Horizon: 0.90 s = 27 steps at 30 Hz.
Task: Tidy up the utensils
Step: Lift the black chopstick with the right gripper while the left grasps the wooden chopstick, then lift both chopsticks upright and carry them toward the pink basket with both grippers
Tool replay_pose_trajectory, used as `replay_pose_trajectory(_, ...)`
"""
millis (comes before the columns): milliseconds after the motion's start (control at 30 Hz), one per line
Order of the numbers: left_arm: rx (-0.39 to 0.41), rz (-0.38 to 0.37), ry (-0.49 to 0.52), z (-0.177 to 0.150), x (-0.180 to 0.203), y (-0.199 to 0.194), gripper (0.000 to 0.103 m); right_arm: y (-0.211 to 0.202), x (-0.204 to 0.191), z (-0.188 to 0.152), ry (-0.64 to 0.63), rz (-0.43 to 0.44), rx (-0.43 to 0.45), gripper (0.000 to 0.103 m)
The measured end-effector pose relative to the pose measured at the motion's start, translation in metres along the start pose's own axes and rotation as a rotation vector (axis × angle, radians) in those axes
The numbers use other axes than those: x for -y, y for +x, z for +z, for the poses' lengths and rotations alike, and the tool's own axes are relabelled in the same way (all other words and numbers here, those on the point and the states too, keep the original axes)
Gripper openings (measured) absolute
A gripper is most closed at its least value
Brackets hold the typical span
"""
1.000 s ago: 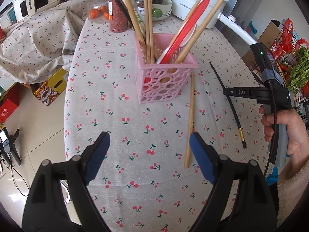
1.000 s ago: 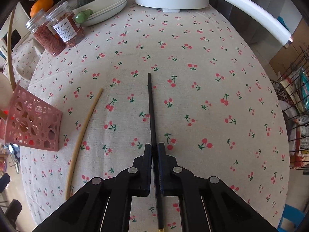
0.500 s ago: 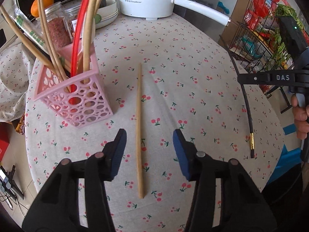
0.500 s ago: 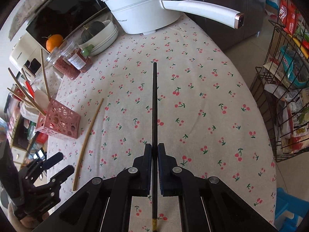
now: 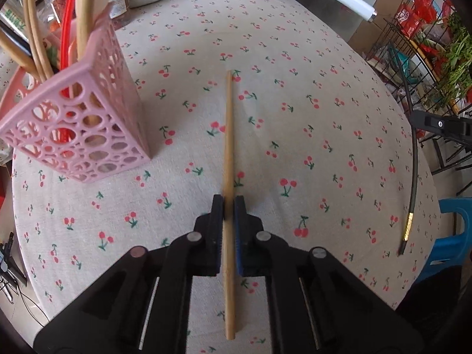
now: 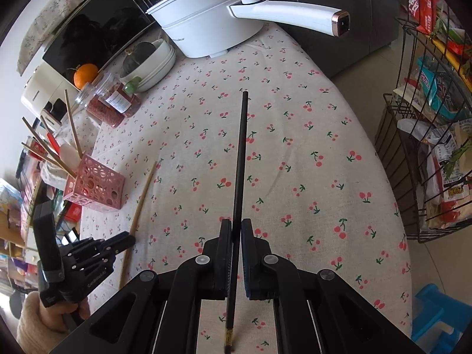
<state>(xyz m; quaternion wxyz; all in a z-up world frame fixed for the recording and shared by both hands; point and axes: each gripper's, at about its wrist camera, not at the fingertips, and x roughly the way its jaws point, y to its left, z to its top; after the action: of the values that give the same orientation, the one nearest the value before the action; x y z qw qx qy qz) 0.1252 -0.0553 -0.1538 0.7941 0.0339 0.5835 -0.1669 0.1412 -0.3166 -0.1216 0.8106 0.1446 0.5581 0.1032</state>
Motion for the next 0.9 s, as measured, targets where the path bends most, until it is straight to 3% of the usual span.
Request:
replay_pose_trajectory(67,-0.06,-0.057,0.03,-0.007,0.01,-0.002,0.008,0.0,0.004,0.0,0.013,-0.003,-0.002,0.006)
replay_pose_trajectory(133,-0.04,-0.041,0.053,-0.006,0.019,-0.007,0.011,0.001,0.008,0.001,0.028,0.001,-0.01,0.006)
replay_pose_trajectory(200,0.005,0.001,0.073,0.0,0.025,-0.008,0.034,0.003,0.009,0.001,0.034,0.003,-0.015,0.006)
replay_pose_trajectory(333,0.022,0.03,0.071,0.016,0.028,0.007,0.038,0.004,0.006,0.002,0.034,0.006,-0.015,0.006)
replay_pose_trajectory(467,0.042,0.077,0.115,0.024,0.034,0.017,0.032,0.006,0.002,0.002,0.027,0.007,-0.016,0.006)
replay_pose_trajectory(533,0.046,0.076,0.129,0.024,0.036,0.018,0.023,0.006,0.0,0.002,0.02,0.009,-0.015,0.006)
replay_pose_trajectory(567,0.046,0.075,0.131,0.024,0.036,0.018,0.011,0.006,-0.001,0.002,0.018,0.012,-0.013,0.006)
replay_pose_trajectory(600,0.047,0.074,0.129,0.025,0.035,0.018,0.008,0.005,-0.003,0.002,0.016,0.015,-0.011,0.006)
replay_pose_trajectory(733,0.079,0.084,0.119,0.019,0.033,0.007,0.007,0.0,-0.01,0.0,0.007,0.025,0.01,0.006)
replay_pose_trajectory(900,0.17,0.038,0.127,0.011,0.039,-0.032,0.007,-0.018,-0.024,-0.007,-0.024,0.058,0.047,0.005)
